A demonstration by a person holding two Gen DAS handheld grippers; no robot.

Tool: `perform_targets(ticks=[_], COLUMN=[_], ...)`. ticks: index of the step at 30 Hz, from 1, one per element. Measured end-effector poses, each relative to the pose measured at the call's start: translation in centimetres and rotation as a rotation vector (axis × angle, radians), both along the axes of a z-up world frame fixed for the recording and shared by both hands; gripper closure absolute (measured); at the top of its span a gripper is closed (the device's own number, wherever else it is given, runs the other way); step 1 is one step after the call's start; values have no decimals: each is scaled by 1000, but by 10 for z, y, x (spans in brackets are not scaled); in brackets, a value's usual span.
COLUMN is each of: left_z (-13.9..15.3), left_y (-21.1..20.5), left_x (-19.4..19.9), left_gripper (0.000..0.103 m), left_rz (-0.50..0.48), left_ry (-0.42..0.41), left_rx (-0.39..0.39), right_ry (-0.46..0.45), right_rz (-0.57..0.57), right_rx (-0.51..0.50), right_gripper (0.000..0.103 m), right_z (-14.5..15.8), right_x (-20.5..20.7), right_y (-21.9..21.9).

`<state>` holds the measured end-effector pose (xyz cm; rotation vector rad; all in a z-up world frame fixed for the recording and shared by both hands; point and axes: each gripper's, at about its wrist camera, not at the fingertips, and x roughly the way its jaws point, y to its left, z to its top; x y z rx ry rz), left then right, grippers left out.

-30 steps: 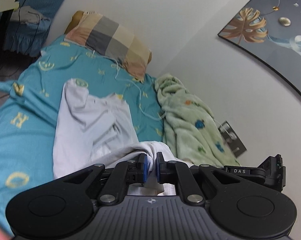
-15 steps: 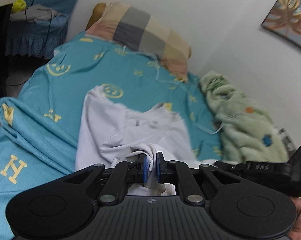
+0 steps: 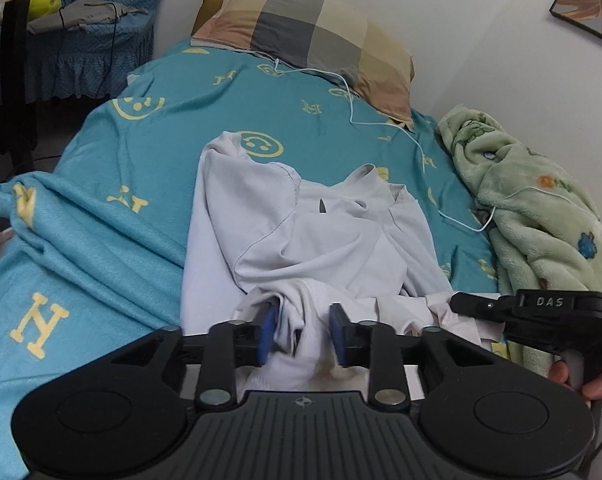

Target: Fold clothes

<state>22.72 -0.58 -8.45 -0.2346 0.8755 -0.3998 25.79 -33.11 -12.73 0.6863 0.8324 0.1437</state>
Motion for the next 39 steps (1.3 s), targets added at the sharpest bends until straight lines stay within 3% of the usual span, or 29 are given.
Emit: perform_targets(ticks=[1,3,5,6,8,11,15,20,23,26,28,33,36,38,39], left_z=[4,15,26,31,38,43,34,-4,-31,-45,-54,-58,-61,-67,-69], left_y=[0,2,6,7,11,15,25,40,43,42,45,58,69,75,76], left_x=[-5,-19,-38,-49,-70,-98,-126,-134,-127,-123,-121,-119,-116,-115,-114], left_gripper=[55,48,34,25,23,22,21,21,22,22,22,22,24,28,35], left_rz=[0,-6,-6,-6,0,21,53,145,189,212,233,317,383,414,423], left_ry=[1,1,-18,-28,-47,-30,45,219,331,390,423,404,395,401,404], left_rx=[5,1,-12,-18,-22,-46,-166,-350,-384,-358,-377,-475,-564,-607,-613], right_ry=[3,-2,-13,-17,-23,-21,10,140,293,389,377,295,238,223,229], right_rz=[-8,-32,-60,-74,-91,-104,-88,-77,-130,-176,-202,-283,-308,-317,-319], right_rx=[26,69,92,99,84,58,42,207,321,393,415,445,431,400,382], right_gripper=[88,70,38,35,30,30,30,30,30,30,29,30,42,66,72], right_z=[1,3,7,9,15,24,34,15,-17,-40,-44,-46,-41,-39,-40], right_x=[-4,-14,-25,-30,-42,-64,-98,-127,-134,-134,-134,-130,-132,-131,-130], right_y=[-1,-4,-5,-5,-5,-4,2,5,2,-1,-2,-8,-10,-10,-10])
